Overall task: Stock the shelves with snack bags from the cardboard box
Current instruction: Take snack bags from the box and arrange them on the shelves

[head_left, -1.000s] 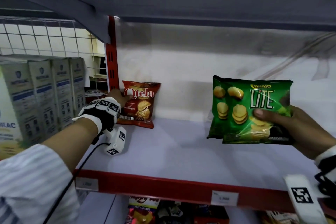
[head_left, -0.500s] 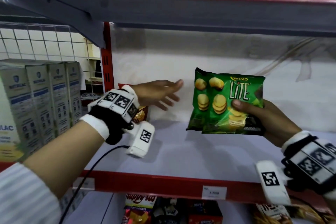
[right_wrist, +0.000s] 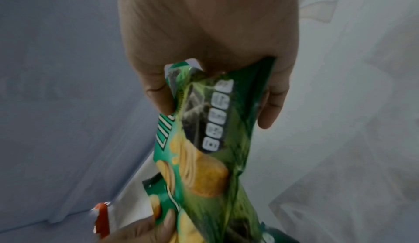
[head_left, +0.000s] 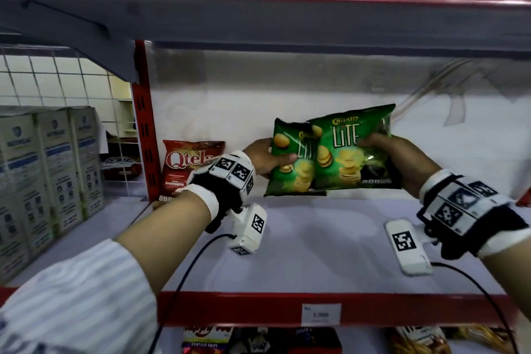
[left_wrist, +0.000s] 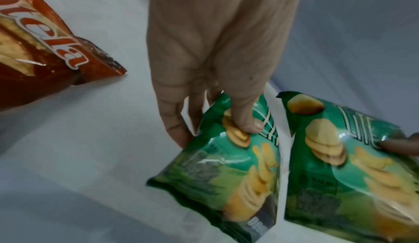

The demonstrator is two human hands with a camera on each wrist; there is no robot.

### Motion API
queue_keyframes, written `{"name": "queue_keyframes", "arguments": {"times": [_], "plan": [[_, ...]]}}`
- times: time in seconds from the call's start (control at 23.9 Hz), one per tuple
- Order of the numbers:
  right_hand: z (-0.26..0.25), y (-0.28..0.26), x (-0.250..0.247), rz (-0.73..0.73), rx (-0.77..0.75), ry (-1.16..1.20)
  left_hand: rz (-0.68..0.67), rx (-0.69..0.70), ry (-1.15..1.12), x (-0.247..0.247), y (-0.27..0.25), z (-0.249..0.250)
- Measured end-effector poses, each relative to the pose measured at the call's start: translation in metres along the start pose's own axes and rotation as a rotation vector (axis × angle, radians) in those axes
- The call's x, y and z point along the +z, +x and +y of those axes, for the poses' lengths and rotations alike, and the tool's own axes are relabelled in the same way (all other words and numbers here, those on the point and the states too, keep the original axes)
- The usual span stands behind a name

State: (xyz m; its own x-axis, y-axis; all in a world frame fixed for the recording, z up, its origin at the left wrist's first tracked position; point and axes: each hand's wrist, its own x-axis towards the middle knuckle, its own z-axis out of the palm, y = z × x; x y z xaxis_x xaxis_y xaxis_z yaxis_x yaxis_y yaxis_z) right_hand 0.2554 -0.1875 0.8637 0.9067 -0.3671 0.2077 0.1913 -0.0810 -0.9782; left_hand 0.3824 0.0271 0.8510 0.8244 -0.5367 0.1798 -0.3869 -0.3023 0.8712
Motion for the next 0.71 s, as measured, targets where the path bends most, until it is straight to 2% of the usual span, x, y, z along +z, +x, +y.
{"name": "queue_keyframes", "arguments": {"times": [0.13,0.21,0.29,0.42,0.54,0.71], "plan": [[0.008,0.011,-0.004,0.045,0.043,-0.031,0.074,-0.089,0.179,0.006,0.016,-0.024],[0.010,0.013,-0.002,0.028,0.002,-0.171,0.133,-0.149,0.347,0.006,0.021,-0.035],[0.014,0.014,0.004,-0.019,-0.043,-0.319,0.187,-0.210,0.402,0.005,0.024,-0.045],[0.021,0.017,0.019,-0.111,-0.008,-0.403,0.205,-0.204,0.353,0.008,0.026,-0.053],[0.027,0.020,0.038,-0.195,0.080,-0.429,0.163,-0.170,0.115,0.008,0.026,-0.046],[0.036,0.028,0.061,-0.203,0.186,-0.397,0.062,-0.281,0.007,0.000,0.013,-0.034]]}}
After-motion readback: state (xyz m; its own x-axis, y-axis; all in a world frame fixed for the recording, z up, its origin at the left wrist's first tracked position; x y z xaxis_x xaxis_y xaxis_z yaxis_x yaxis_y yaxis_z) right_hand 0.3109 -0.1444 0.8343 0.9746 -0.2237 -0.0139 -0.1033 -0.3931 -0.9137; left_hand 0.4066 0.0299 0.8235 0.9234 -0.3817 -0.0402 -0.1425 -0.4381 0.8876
